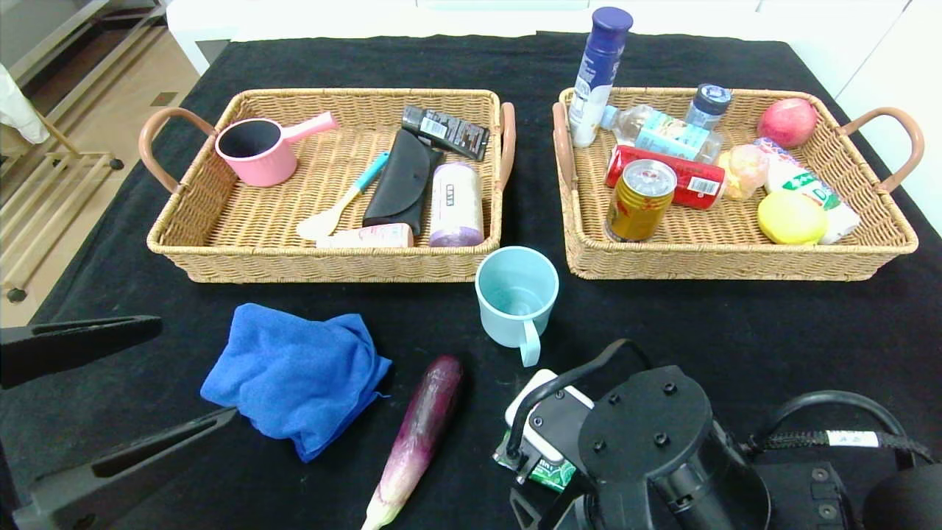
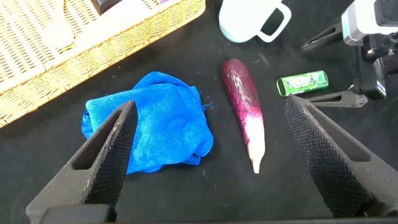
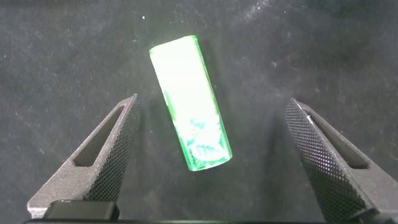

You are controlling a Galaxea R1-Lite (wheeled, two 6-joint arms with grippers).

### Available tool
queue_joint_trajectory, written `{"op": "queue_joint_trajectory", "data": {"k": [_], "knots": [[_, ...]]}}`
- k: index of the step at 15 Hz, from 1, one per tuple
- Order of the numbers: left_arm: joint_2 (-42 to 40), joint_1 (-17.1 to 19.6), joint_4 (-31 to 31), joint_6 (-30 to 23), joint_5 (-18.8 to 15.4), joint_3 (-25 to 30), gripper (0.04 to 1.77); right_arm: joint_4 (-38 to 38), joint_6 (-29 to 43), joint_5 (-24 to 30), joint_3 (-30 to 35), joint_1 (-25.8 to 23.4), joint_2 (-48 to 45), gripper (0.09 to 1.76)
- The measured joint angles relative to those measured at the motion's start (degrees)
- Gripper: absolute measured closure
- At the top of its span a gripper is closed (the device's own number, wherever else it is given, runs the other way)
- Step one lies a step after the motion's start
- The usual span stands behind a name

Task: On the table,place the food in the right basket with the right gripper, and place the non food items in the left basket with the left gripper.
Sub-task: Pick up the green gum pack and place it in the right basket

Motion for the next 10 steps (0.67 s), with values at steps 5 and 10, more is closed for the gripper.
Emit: {"op": "queue_joint_trajectory", "data": {"k": [5, 10], "knots": [[0.11, -0.02, 0.0, 0.02, 0.0, 0.07, 0.09, -0.02, 0.11, 0.0, -0.12, -0.04, 0.79, 0.15], [0.33, -0.02, -0.06, 0.02, -0.09, 0.2, 0.09, -0.02, 0.29, 0.0, -0.26, -0.09, 1.46, 0.14]]}}
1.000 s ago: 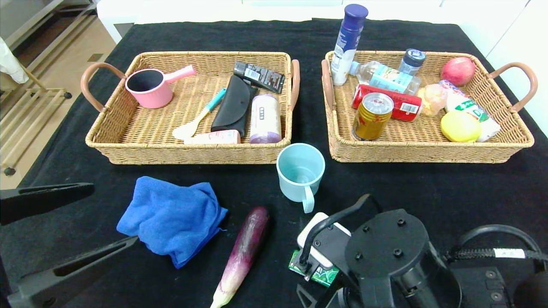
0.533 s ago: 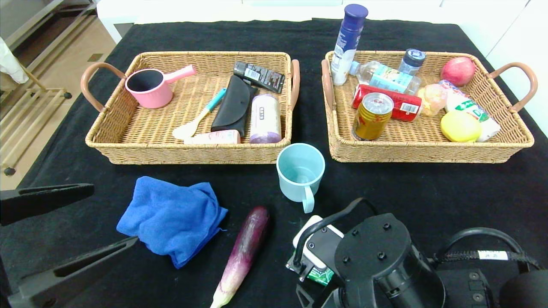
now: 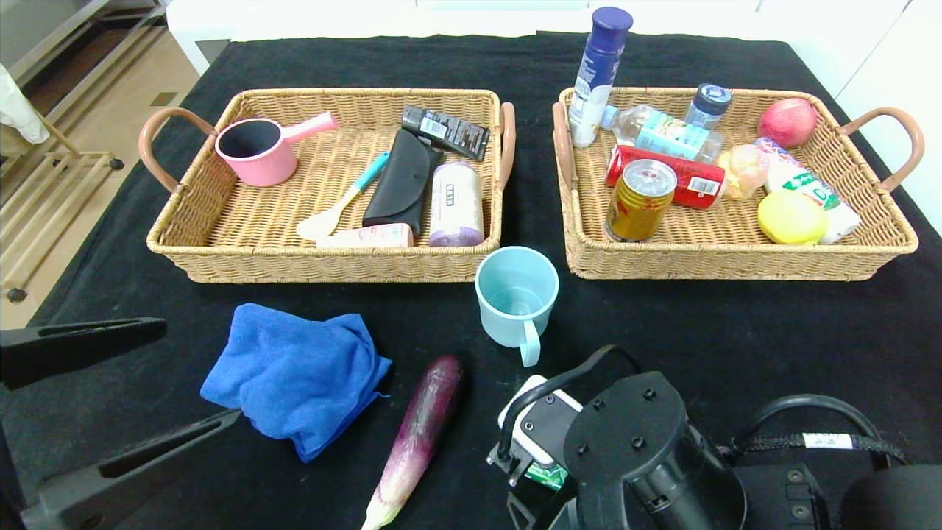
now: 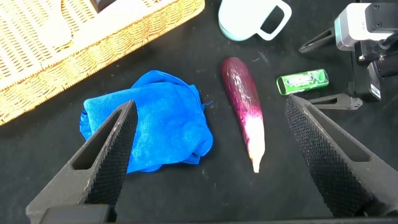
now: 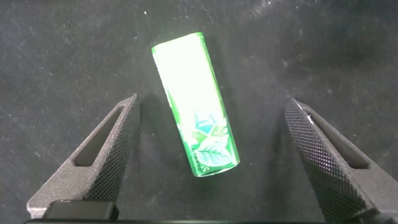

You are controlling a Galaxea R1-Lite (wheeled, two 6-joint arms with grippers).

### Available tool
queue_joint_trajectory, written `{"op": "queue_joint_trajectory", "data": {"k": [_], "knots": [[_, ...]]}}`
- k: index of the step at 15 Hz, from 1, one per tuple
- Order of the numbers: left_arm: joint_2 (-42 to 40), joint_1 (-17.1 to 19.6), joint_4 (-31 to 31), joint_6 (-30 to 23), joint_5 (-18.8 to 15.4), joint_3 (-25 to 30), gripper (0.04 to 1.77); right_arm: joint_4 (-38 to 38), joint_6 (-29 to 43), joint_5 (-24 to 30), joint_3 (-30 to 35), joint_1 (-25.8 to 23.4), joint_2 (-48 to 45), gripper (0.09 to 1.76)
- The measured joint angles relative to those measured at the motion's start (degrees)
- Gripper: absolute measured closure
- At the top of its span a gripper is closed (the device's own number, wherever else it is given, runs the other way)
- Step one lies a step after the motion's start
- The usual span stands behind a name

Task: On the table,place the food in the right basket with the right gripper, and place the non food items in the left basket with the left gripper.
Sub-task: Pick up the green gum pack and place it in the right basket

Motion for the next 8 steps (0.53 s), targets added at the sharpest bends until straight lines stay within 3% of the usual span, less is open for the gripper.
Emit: {"op": "queue_joint_trajectory", "data": {"k": [2, 6, 8], "knots": [[0.11, 0.0, 0.0, 0.04, 0.0, 0.05, 0.09, 0.0, 0.04, 0.0, 0.0, -0.02, 0.11, 0.14], [0.24, 0.02, 0.0, -0.02, -0.09, 0.13, 0.09, -0.06, 0.09, 0.0, -0.02, -0.13, 0.32, 0.76], [0.3, 0.0, -0.02, -0.02, -0.06, 0.13, 0.09, -0.39, 0.09, 0.02, -0.02, -0.15, 0.32, 0.98]]}}
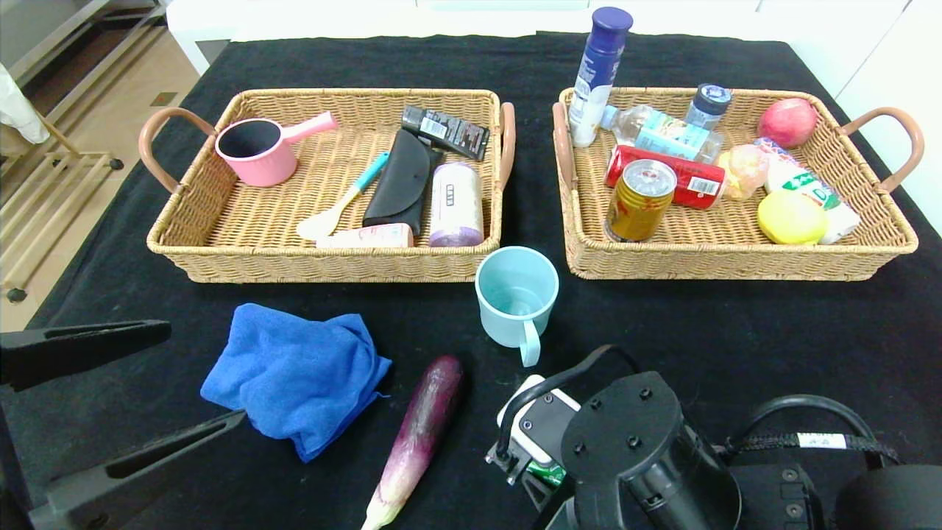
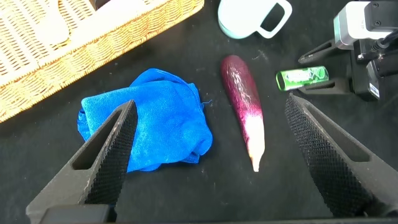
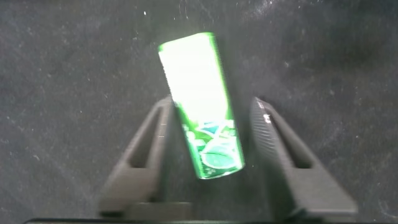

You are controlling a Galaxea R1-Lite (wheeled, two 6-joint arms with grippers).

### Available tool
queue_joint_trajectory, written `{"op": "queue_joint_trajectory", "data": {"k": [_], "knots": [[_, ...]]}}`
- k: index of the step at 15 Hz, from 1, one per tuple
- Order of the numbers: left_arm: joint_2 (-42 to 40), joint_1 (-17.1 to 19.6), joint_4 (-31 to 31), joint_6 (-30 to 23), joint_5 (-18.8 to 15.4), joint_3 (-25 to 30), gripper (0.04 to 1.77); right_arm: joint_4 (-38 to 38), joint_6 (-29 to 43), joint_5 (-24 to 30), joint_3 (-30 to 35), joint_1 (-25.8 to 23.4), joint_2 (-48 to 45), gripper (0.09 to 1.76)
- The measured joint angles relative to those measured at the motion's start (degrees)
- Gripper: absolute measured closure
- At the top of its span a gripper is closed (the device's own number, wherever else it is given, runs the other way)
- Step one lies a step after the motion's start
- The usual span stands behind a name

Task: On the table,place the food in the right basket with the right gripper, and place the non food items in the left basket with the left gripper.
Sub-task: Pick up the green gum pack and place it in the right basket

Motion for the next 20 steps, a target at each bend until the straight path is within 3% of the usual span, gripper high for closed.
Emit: {"op": "queue_joint_trajectory", "data": {"k": [1, 2, 20], "knots": [[0.02, 0.02, 0.0, 0.0, -0.02, 0.02, 0.09, -0.02, 0.02, -0.02, 0.0, -0.02, 0.0, 1.07], [0.05, 0.02, 0.02, 0.0, -0.02, 0.02, 0.09, -0.05, -0.05, -0.02, 0.02, -0.02, 0.0, 1.28], [0.11, -0.09, 0.09, 0.09, -0.02, 0.2, 0.09, 0.55, 0.0, 0.06, -0.02, -0.1, -2.65, 1.28]]}}
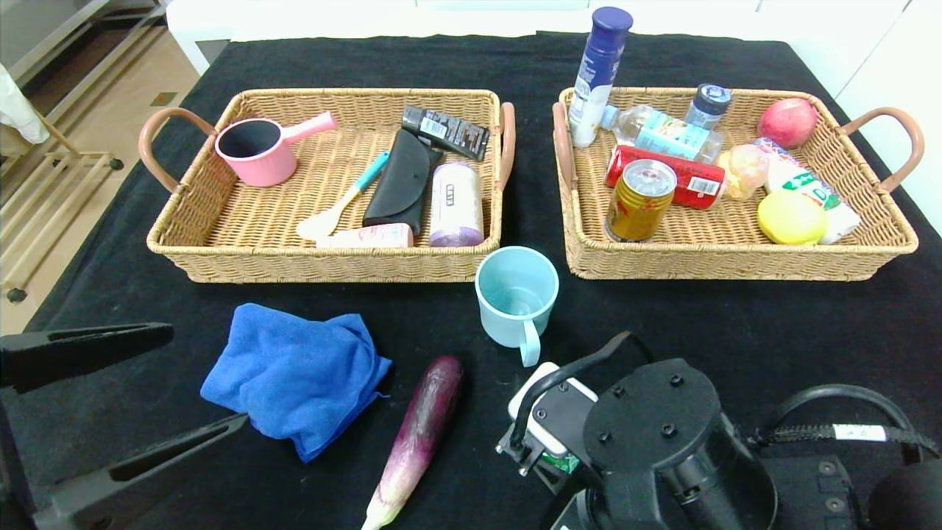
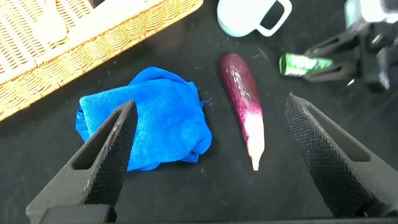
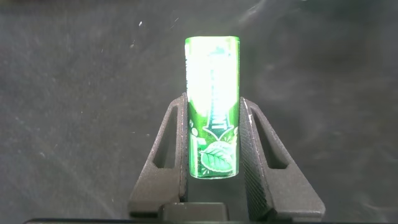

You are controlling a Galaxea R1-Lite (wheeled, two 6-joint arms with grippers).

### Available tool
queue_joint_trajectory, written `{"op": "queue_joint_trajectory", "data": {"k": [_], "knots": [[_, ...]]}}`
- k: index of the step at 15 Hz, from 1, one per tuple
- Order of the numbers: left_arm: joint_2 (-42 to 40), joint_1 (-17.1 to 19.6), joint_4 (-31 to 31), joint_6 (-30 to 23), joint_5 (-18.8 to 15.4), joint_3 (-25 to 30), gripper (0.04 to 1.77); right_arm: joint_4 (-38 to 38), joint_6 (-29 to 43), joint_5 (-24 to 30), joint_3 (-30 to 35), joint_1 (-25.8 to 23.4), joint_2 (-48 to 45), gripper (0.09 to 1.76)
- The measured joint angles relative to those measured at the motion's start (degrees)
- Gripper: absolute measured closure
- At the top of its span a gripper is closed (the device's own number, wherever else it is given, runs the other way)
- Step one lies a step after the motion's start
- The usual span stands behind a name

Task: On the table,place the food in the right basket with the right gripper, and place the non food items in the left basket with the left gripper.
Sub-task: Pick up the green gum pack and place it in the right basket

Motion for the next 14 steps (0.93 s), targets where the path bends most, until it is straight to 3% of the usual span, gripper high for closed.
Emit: {"op": "queue_joint_trajectory", "data": {"k": [4, 14], "knots": [[0.22, 0.0, 0.0, -0.02, 0.0, 0.18, 0.09, 0.23, 0.72, 0.0, 0.07, -1.99, -3.77, 1.28], [1.66, 0.07, -0.33, -0.35, -0.11, 0.6, 0.09, 2.96, 3.58, -1.27, -5.19, -14.29, -11.07, 1.28]]}}
